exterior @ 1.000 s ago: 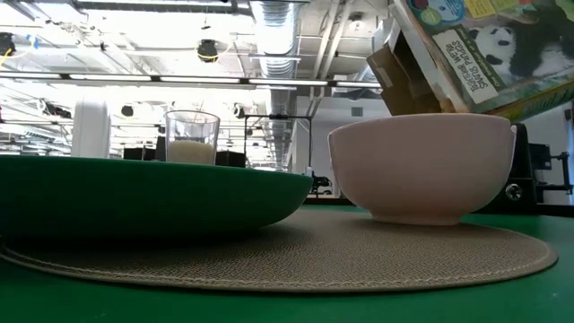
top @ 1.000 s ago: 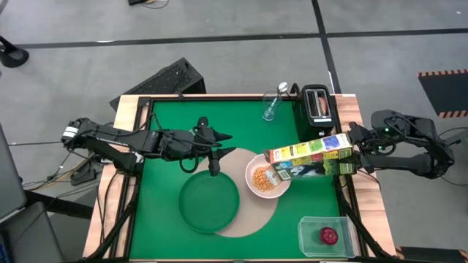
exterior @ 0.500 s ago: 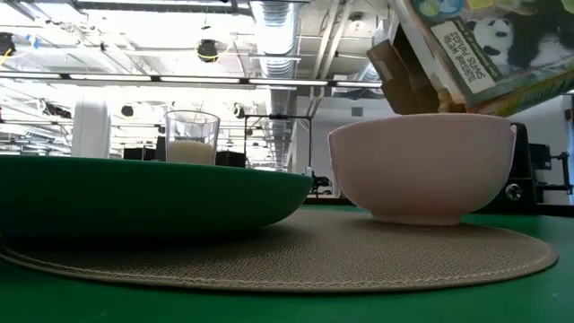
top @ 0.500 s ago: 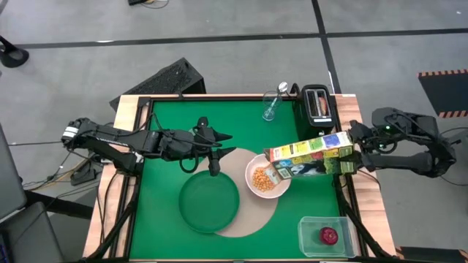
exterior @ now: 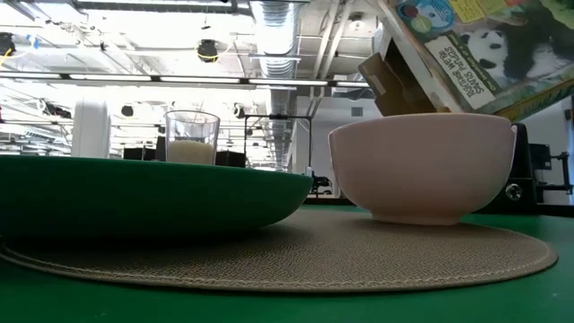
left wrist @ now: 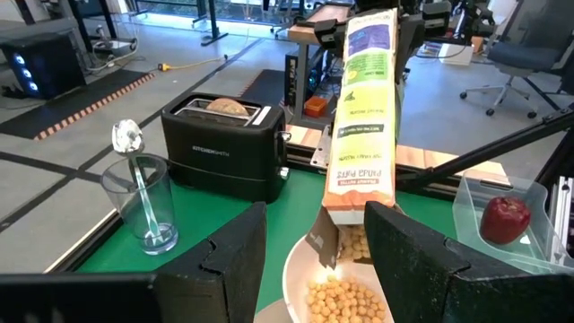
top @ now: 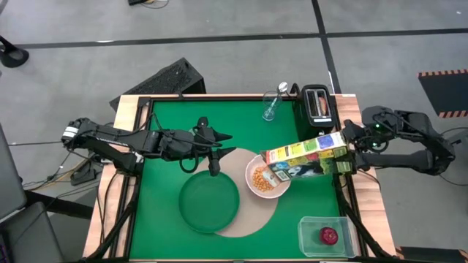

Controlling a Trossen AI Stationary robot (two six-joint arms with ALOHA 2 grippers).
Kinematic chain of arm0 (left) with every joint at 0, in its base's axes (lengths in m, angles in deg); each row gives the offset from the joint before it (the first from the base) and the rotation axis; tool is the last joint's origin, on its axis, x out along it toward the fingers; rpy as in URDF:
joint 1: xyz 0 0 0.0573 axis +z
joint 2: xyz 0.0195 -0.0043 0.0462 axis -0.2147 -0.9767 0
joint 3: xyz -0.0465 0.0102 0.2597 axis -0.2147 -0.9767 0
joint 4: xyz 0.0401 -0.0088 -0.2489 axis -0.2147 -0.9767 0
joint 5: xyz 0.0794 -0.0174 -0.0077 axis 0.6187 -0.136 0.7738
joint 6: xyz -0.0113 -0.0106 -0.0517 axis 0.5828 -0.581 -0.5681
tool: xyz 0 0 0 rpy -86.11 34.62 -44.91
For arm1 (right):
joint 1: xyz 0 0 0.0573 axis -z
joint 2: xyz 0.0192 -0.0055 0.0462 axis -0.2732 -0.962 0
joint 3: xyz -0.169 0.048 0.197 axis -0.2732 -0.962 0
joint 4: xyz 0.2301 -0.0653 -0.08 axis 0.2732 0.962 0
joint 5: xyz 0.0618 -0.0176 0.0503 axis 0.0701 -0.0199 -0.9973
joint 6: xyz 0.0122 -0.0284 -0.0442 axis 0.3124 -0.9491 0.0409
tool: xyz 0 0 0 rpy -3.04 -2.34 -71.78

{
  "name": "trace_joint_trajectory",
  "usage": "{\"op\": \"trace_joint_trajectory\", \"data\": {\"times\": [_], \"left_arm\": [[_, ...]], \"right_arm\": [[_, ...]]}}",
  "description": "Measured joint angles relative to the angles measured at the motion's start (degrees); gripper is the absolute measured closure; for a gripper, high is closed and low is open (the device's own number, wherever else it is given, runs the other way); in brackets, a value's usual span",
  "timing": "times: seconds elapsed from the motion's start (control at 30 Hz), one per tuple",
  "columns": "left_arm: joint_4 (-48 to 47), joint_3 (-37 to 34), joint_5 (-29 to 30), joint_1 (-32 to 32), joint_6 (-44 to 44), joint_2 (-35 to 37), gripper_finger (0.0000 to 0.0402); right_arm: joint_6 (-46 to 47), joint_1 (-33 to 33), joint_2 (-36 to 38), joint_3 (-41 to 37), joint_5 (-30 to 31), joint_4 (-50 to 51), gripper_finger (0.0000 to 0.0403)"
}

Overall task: Arrange a breakfast setting
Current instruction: Pour the cereal from the green cereal box into the white bowl

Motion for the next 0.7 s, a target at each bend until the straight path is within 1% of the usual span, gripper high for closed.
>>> {"op": "trace_joint_trajectory", "data": {"times": [0.13, 0.4, 0.57, 0.7], "left_arm": [[0.0, 0.0, 0.0, 0.0, 0.0, 0.0, 0.0226], [0.0, 0.0, 0.0, 0.0, 0.0, 0.0, 0.0226], [0.0, 0.0, 0.0, 0.0, 0.0, 0.0, 0.0226], [0.0, 0.0, 0.0, 0.0, 0.0, 0.0, 0.0226]], "right_arm": [[0.0, 0.0, -0.1, 1.1, 0.0, 1.1, 0.0127], [-0.4, 0.0, -1.5, 6.2, 1.3, 3.4, 0.0127], [-0.4, 0.0, -1.5, 6.3, 1.5, 3.1, 0.0127], [0.4, 0.0, 0.6, 5.7, 1.3, 1.3, 0.0129]]}}
